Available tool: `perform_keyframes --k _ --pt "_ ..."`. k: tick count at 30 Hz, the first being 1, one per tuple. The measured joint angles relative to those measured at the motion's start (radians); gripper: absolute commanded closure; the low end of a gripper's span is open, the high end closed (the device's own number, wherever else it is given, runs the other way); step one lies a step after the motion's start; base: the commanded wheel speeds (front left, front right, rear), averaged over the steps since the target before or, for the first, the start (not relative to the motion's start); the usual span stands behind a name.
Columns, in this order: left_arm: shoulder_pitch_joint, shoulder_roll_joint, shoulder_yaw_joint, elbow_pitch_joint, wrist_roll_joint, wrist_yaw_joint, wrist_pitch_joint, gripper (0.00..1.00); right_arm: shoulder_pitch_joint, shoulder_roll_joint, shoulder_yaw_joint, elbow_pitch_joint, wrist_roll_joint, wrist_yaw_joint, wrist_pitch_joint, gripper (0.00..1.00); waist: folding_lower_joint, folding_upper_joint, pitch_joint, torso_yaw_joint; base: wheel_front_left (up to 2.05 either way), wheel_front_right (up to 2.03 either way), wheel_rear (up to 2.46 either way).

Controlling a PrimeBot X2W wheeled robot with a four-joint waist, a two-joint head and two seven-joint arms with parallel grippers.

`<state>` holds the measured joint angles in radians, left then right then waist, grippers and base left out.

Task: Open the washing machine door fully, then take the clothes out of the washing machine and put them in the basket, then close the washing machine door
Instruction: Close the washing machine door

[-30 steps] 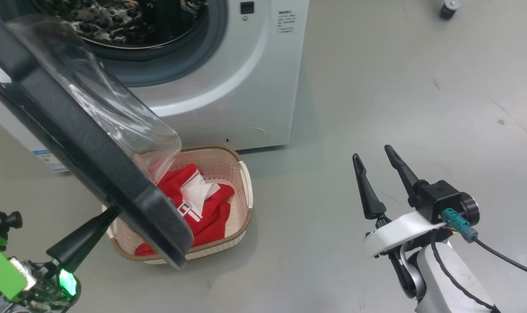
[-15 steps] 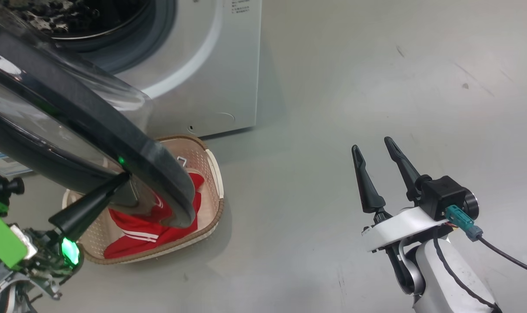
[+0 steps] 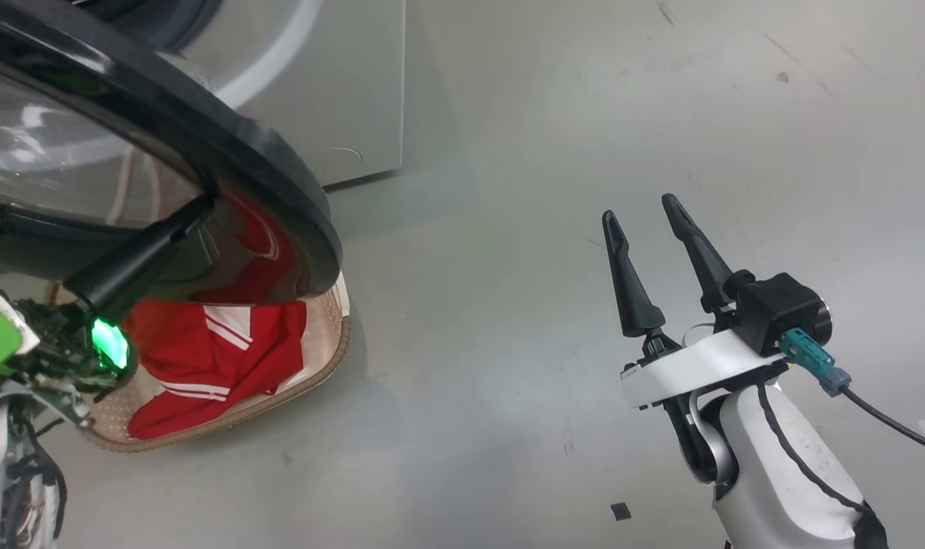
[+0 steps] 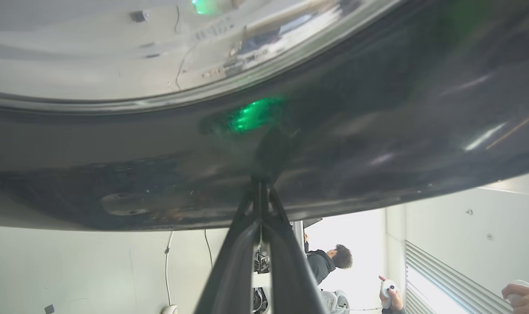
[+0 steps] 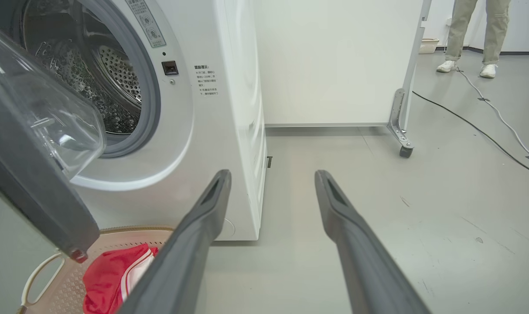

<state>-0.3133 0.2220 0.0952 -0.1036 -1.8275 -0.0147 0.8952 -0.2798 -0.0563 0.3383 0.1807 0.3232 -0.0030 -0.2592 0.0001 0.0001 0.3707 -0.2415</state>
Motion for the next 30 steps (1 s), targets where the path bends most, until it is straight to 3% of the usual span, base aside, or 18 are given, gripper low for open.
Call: perform_keyframes --k 12,30 --pt "-0.19 0.01 0.032 0.083 0.0 0.063 -0.051 1.0 -0.045 0.0 0.041 -0.018 0.047 -0.01 0.0 0.0 0.0 0.0 0.083 -0.082 0.0 0.0 0.0" --pt "-0.408 0.016 0.026 0.249 0.062 0.098 -0.128 1.0 -0.083 0.001 0.073 -0.017 0.073 -0.035 0.0 0.0 0.0 0.0 0.118 -0.159 0.0 0.0 0.0"
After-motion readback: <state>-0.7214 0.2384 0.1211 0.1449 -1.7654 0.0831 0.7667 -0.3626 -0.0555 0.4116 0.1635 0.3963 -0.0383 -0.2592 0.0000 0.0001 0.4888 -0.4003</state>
